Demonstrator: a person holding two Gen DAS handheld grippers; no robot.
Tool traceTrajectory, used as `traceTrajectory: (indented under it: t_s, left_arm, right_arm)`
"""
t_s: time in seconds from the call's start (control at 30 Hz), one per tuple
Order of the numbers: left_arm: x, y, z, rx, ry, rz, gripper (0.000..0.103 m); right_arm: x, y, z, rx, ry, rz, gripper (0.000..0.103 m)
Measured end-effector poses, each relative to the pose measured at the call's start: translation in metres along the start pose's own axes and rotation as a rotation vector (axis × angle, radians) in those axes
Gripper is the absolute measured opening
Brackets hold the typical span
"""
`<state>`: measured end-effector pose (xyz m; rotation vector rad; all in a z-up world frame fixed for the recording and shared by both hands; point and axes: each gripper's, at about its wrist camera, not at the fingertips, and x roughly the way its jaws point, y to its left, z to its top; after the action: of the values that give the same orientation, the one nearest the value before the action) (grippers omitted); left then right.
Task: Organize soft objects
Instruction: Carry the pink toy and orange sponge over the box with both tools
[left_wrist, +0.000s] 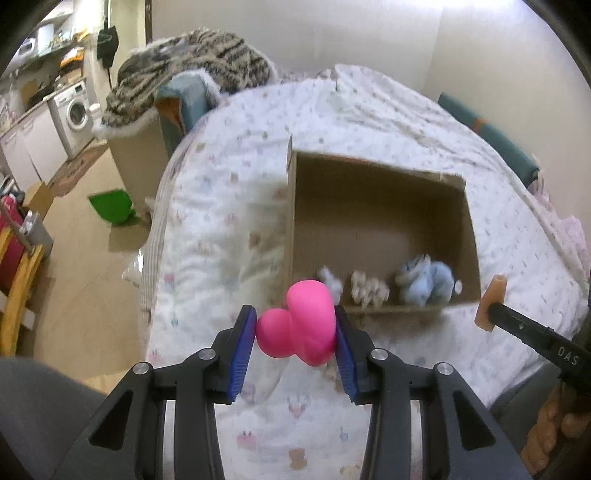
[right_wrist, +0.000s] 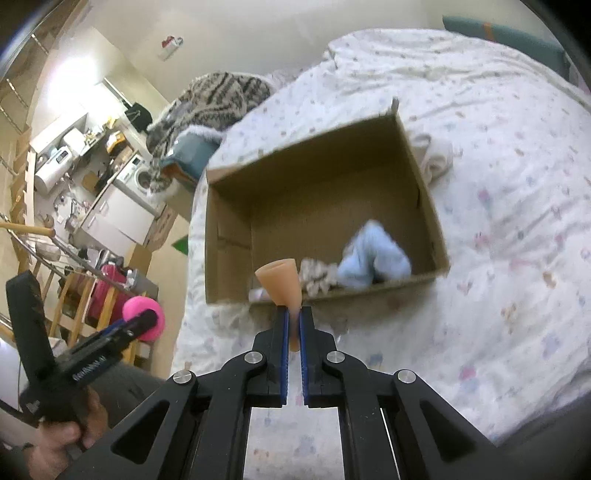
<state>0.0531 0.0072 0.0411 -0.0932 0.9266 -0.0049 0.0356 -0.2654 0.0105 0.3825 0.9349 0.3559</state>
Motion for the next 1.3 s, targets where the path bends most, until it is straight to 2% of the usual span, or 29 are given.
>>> traceTrajectory:
  t_s: [0.2,0.53,0.63,0.73,0.83,0.9,1.0,1.13,1.3]
  left_arm:
    - [0.013,-0.019,0.027,0.078,-0.033,0.010,0.037]
    - [0.064,-0.039,0.053,0.145,-0.042,0.004,0.037]
    - [0.080,-0.042,0.055,0.148,-0.040,-0.006,0.037]
    - [0.094,-0.040,0.048,0.154,-0.050,-0.048,0.037]
    - [0.099,-0.034,0.046,0.107,-0.059,-0.028,0.038]
    - [0.101,-0.034,0.047,0.090,-0.057,-0.054,0.038]
    - [0.110,-0.041,0.044,0.133,-0.038,-0.026,0.038]
    - [0.123,-0.042,0.043,0.118,0.007,-0.049,0.038]
    - [0.126,-0.042,0.044,0.104,0.022,-0.048,0.038]
  right_arm:
    - [0.013,-0.003,0.029,-0.021,-0.029,0.017,0.007]
    - [0.057,-0.010,0.061,-0.052,0.002,-0.008,0.007]
    - [0.069,-0.017,0.061,-0.031,0.013,0.001,0.007]
    - [0.081,-0.026,0.054,0.011,0.043,0.007,0.007]
    - [0.090,-0.030,0.048,0.019,0.073,-0.003,0.007]
    - [0.092,-0.032,0.048,0.014,0.077,-0.008,0.007]
    - [0.098,-0.036,0.051,0.021,0.087,-0.015,0.007]
    - [0.101,-0.037,0.052,0.023,0.091,-0.022,0.007]
    - [0.106,-0.033,0.052,-0.009,0.103,-0.034,0.008]
